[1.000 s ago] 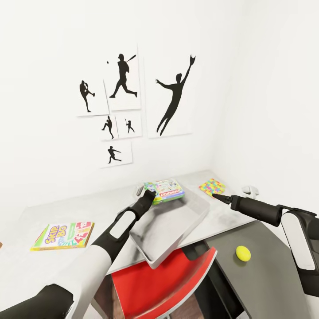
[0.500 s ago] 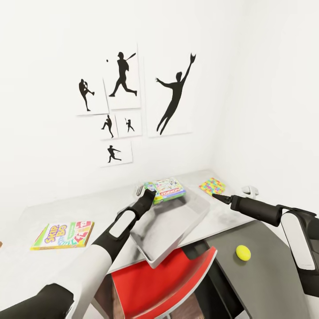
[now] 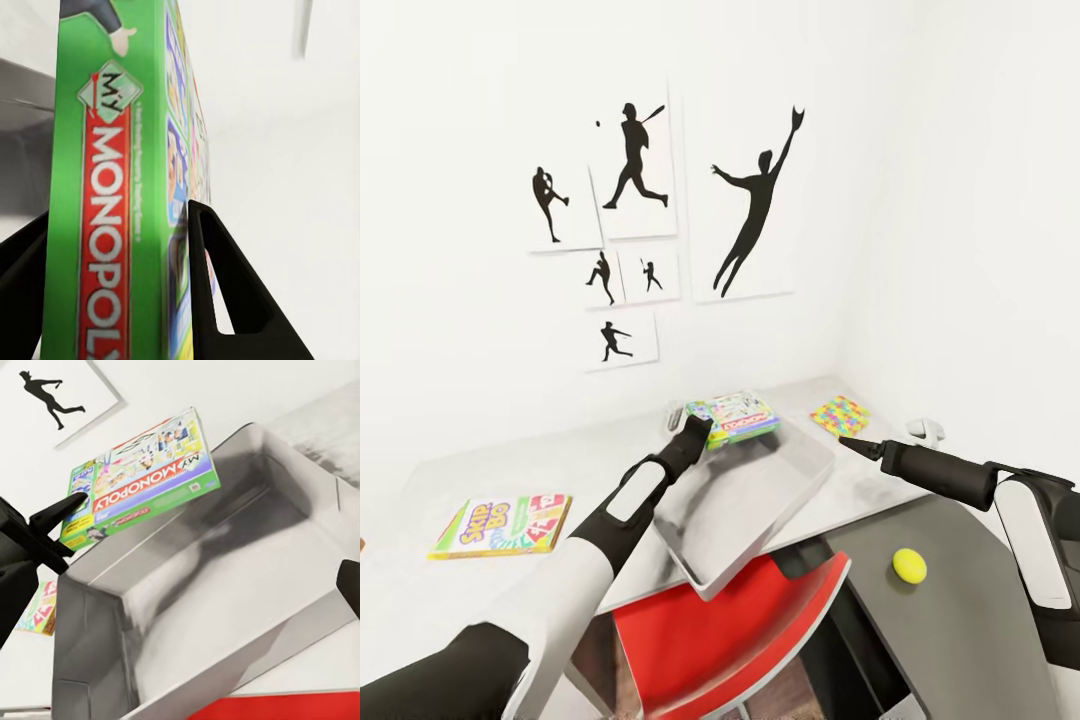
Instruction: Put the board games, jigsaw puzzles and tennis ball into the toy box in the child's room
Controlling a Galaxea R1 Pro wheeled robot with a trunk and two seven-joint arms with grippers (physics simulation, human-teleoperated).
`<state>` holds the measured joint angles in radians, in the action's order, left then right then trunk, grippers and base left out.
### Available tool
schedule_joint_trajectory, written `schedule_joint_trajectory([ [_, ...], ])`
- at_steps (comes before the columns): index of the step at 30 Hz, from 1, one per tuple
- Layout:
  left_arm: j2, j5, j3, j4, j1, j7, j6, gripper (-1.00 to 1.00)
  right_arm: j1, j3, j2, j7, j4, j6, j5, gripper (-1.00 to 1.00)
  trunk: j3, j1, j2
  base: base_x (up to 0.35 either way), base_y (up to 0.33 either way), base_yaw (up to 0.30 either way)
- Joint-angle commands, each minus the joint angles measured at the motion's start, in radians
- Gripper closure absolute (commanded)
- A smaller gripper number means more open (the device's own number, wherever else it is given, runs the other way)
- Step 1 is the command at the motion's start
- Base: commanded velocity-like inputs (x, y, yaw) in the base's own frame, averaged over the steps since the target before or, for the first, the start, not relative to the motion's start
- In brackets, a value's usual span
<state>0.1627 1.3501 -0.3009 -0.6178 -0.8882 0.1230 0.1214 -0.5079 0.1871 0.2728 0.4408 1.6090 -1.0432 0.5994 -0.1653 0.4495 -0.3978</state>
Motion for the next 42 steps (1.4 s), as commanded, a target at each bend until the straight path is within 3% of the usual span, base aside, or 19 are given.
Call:
schedule_joint_trajectory([
  [1,0.000,0.010,-0.001,0.001,-0.003,0.003,0.005,1.00,-0.001,0.001,0.000,0.011,0.000,-0.004,-0.009,-1.00,-0.004,0.001,-0.002,0.000,0.000,0.000],
  [34,0.000,0.010,-0.001,0.003,-0.013,0.000,0.014,1.00,0.000,0.007,0.000,0.009,0.000,-0.004,-0.010,-1.00,-0.052,0.001,-0.002,0.000,0.000,0.000],
  [37,-0.017,0.010,-0.002,-0.014,0.004,0.011,0.001,1.00,-0.001,0.024,-0.015,0.007,-0.017,0.013,-0.009,-1.00,-0.052,0.001,-0.002,0.000,0.000,0.000],
  [42,-0.046,0.010,-0.002,-0.014,0.033,0.011,0.001,1.00,-0.001,0.028,-0.015,0.007,-0.017,0.041,-0.009,-1.00,-0.052,0.001,-0.002,0.000,0.000,0.000],
])
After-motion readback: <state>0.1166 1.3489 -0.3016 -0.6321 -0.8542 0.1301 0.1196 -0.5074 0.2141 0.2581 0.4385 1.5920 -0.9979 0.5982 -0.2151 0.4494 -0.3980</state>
